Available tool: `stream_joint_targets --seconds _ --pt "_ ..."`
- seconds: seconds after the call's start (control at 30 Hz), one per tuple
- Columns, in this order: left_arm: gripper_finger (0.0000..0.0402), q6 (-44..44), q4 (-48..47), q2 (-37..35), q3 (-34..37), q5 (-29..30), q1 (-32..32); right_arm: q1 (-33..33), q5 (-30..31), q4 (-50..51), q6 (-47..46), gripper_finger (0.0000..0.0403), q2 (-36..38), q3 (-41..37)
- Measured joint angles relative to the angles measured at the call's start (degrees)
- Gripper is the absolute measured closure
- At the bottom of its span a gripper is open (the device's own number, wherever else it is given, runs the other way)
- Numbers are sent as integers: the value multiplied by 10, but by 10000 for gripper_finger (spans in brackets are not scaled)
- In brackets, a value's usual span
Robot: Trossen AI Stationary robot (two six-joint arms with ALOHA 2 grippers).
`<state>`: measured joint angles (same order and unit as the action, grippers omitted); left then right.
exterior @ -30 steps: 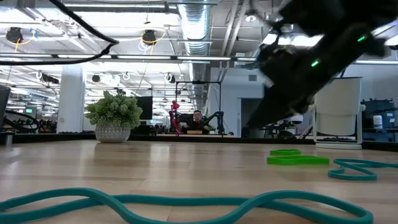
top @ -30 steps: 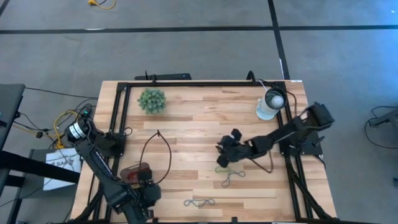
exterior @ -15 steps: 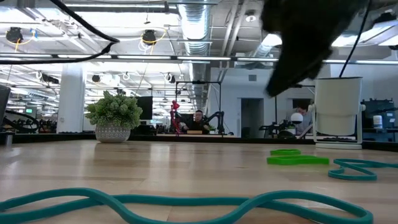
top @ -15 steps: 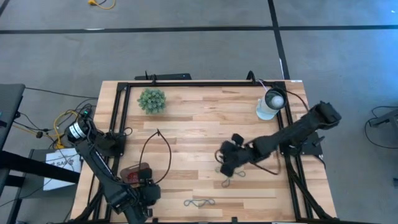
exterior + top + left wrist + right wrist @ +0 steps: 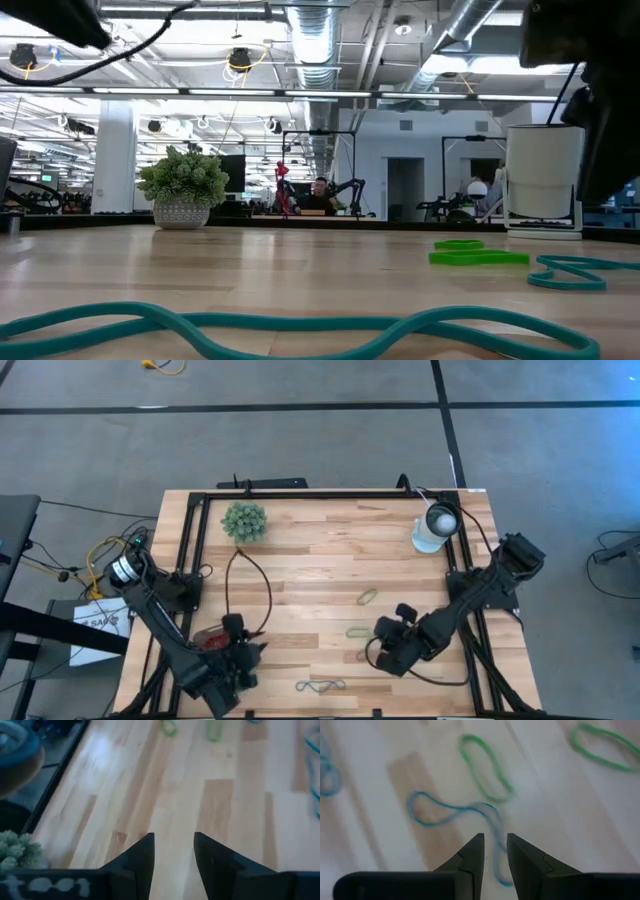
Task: Pick and place items into bin
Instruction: Put the blue rubber band into the black bin
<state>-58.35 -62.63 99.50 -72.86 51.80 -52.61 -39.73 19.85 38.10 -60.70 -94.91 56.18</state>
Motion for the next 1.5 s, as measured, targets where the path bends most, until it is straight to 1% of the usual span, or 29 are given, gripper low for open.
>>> stream_joint_targets --seconds 0.1,0.23,0.3,0.37,0.5,0.6,0.73,0.93,1.0,1.13,1.2,1.27,1.37,1.43,1.5 --pt "274 -25 0 0 0 0 24 -4 2 19 -19 326 0 0" --pt "274 -49 12 0 0 -17 58 -5 3 -4 -29 326 -4 0" --pt "274 -16 31 0 0 -18 69 -5 19 -19 -32 326 -20 1" --pt "274 41 60 0 0 -29 76 -5 37 -26 -38 326 -36 0" --pt "274 129 123 0 0 -62 86 -5 42 -28 -38 326 -68 0" --pt "274 157 139 0 0 -73 90 0 40 -25 -39 326 -83 0" --pt "274 158 135 0 0 -74 91 5 41 -26 -41 326 -93 1" --pt "274 174 135 0 0 -62 91 9 36 -28 -76 332 -94 1" --pt "274 174 135 0 0 -55 93 9 23 -30 -87 345 -94 1" --pt "274 175 134 0 0 -50 97 12 6 -44 -102 393 -93 1" --pt "274 174 132 0 0 -47 101 11 6 -54 -105 395 -91 1" --pt "274 173 129 0 0 -41 103 11 -5 -57 -113 398 -91 17" --pt "274 171 128 0 0 -21 111 10 3 -56 -101 399 -90 57" --pt "274 165 132 0 0 0 118 5 20 -61 -71 400 -90 91" --pt "274 162 135 0 0 8 127 4 42 -74 -25 401 -89 122"
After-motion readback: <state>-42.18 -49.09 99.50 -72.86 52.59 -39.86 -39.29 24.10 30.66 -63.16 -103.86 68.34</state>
